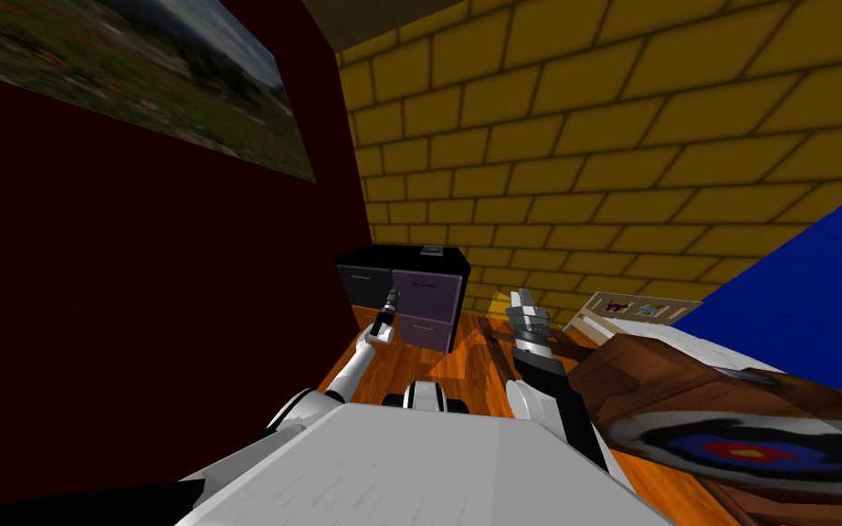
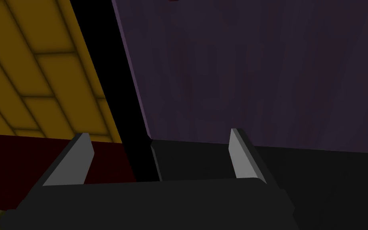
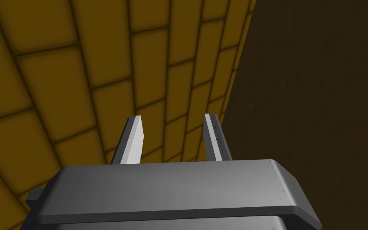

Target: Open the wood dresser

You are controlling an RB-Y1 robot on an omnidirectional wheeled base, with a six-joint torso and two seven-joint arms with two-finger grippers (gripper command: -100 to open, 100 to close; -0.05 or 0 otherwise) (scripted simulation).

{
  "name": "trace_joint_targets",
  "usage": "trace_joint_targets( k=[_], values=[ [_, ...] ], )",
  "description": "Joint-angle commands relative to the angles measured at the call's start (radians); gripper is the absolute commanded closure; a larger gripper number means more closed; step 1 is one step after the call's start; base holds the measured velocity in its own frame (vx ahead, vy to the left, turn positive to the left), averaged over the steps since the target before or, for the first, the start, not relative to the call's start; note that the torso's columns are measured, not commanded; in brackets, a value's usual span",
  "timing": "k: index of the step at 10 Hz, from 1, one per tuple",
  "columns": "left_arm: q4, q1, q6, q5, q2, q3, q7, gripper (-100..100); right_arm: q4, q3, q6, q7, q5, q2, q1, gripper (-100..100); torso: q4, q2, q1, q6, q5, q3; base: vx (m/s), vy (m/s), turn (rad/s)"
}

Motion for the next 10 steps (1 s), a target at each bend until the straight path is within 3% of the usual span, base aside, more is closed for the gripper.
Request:
trace_joint_targets(
  k=[1, 3, 7, 9, 10],
  values=[
    [0.070, -0.047, 0.007, 0.005, -0.032, -0.005, -0.003, -100, 0.000, 0.000, 0.000, 0.000, 0.000, 0.000, 0.000, 0, 0.000, 0.001, 0.000, 0.000, 0.000, 0.001, 0.050, -0.053, 0.026],
    [0.093, -0.063, 0.008, 0.006, -0.048, -0.007, -0.005, -100, 0.000, 0.000, 0.000, 0.000, 0.000, 0.000, 0.000, 0, 0.000, 0.001, -0.001, 0.000, 0.000, 0.001, 0.028, -0.038, 0.014],
    [0.150, -0.101, 0.009, 0.009, -0.122, -0.010, -0.007, -100, 0.000, 0.000, 0.000, 0.000, 0.000, 0.000, 0.000, 0, 0.000, 0.000, -0.001, 0.000, 0.000, 0.000, 0.018, -0.017, 0.013],
    [0.156, -0.130, 0.029, 0.013, -0.113, -0.002, -0.009, -100, 0.000, 0.000, 0.000, 0.000, 0.000, 0.000, 0.000, 0, 0.000, 0.000, 0.000, 0.000, 0.000, 0.000, 0.036, -0.011, 0.005],
    [0.154, -0.113, 0.013, 0.011, -0.112, -0.007, -0.007, -100, 0.000, 0.000, 0.000, 0.000, 0.000, 0.000, 0.000, 0, 0.000, -0.002, 0.000, 0.000, 0.000, -0.001, 0.040, -0.008, 0.004]
  ],
)
